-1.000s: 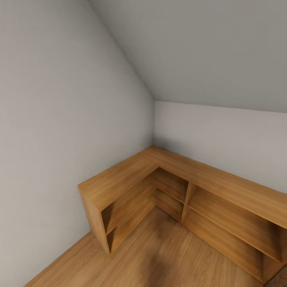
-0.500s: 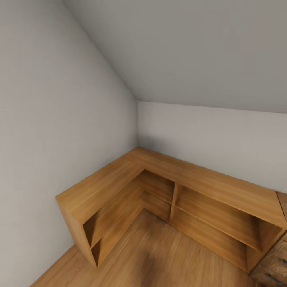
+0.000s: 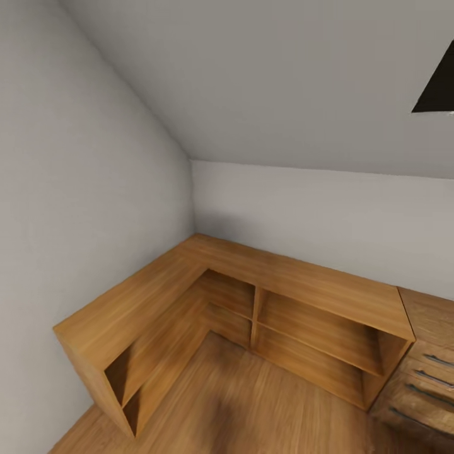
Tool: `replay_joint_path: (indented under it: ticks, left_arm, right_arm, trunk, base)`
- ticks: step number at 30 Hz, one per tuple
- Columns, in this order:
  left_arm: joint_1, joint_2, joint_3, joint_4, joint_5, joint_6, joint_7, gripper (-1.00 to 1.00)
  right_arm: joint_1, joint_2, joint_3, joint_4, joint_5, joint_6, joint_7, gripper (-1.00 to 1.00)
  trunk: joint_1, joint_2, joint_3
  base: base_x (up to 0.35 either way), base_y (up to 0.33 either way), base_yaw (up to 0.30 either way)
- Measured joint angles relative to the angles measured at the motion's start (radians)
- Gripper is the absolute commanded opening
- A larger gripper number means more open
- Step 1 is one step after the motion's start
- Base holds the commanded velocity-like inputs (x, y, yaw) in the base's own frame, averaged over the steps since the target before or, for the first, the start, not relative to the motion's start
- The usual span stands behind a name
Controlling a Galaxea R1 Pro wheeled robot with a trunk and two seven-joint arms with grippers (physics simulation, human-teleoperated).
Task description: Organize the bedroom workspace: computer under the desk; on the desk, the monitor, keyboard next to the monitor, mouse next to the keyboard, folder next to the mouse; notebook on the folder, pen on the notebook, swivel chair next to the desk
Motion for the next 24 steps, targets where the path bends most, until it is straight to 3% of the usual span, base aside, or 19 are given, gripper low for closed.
replay_joint_path:
  ticks: [10, 24]
  left_arm:
    - [0.0, -0.001, 0.0, 0.0, -0.001, 0.001, -0.002, 1.0]
    - [0.0, -0.003, -0.002, 0.0, -0.005, 0.0, -0.002, 1.0]
  right_arm:
    - [0.0, 0.0, 0.0, 0.0, 0.001, 0.0, 0.0, 1.0]
    - [0.0, 0.0, 0.0, 0.0, 0.001, 0.0, 0.0, 1.0]
  trunk:
    - [0.0, 0.0, 0.0]
    - [0.0, 0.0, 0.0]
  base:
    - [0.018, 0.01, -0.255]
    - [0.198, 0.157, -0.256]
